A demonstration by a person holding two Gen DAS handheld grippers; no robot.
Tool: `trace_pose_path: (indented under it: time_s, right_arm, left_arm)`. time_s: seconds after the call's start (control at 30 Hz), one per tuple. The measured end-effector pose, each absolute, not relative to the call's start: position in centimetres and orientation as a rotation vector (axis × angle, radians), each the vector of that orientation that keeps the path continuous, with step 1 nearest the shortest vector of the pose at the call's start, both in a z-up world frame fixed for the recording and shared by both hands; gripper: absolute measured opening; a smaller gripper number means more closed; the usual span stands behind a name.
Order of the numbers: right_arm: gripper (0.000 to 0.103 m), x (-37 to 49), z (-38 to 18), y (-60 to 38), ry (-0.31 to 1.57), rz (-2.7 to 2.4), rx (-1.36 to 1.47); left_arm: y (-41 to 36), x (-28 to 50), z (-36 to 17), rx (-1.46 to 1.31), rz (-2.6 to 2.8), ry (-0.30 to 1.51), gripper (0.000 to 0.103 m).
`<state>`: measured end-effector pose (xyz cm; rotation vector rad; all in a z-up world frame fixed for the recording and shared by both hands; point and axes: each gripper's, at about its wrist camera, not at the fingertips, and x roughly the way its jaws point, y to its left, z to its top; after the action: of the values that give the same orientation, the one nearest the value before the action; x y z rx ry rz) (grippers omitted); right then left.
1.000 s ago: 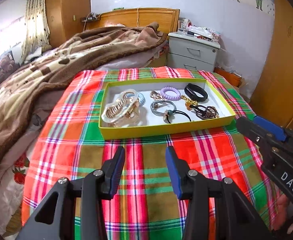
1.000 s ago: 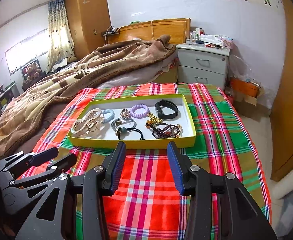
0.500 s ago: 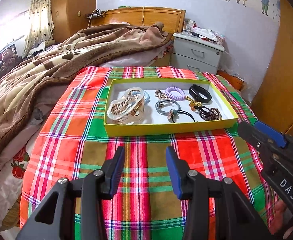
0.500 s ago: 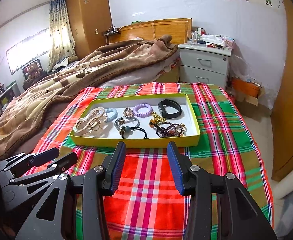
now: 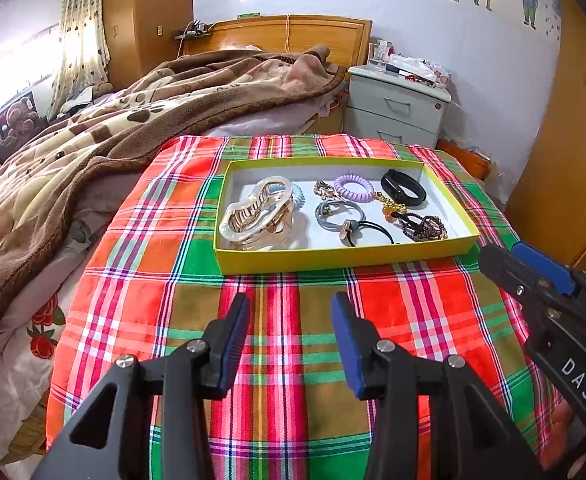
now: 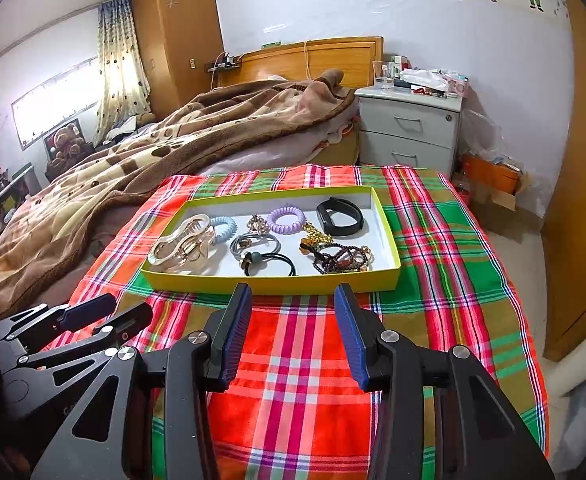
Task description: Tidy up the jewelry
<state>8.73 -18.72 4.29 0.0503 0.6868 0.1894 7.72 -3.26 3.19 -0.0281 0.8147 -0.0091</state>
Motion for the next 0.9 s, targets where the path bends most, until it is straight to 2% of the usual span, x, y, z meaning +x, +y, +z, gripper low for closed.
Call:
trace_pose_path:
  time_s: [0.9]
  right_arm:
    - [0.044,8.61,4.55,-18.53,0.686,0.183,0.054]
  left_arm:
    - [-3.62,7.51,3.41,0.004,-0.007,0.805,0.044]
